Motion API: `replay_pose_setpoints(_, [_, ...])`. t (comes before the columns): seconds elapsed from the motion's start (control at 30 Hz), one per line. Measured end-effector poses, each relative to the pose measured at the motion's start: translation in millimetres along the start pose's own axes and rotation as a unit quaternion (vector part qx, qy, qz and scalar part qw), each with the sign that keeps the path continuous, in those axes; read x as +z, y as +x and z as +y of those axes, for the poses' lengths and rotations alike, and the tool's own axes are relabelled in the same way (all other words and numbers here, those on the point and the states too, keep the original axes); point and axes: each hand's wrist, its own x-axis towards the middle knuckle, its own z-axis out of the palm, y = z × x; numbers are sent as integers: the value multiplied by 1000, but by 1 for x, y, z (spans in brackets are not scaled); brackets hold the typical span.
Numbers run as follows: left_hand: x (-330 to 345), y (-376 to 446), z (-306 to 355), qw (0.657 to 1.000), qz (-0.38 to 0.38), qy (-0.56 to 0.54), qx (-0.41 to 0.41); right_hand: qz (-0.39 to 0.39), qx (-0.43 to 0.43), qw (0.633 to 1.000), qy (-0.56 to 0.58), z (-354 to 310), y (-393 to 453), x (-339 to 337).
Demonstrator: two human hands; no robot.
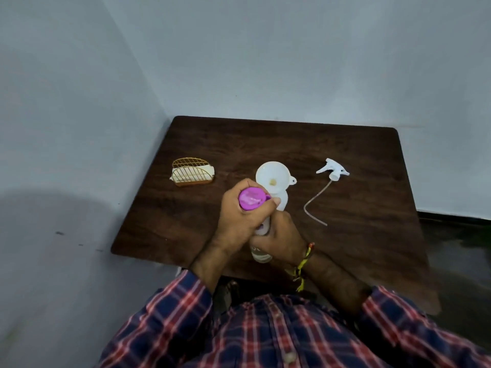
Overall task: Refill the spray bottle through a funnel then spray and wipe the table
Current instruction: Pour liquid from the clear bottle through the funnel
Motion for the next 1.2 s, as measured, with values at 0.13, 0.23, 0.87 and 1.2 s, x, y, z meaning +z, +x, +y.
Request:
replay_pose_setpoints(0.13, [23, -23, 9, 996, 86, -27, -16, 41, -17, 999, 7, 8, -20, -6])
replay_pose_setpoints(0.23, [15, -31, 8, 1000, -18, -20, -14, 32, -1, 999, 17, 22, -31, -8])
replay_pose_setpoints(0.87, [-72, 10, -7, 904, -291, 282, 137, 154, 30, 987, -30, 40, -17, 48])
replay_pose_setpoints(1.2, [-76, 28, -25, 873, -333, 325, 146, 165, 66, 981, -71, 42, -16, 64])
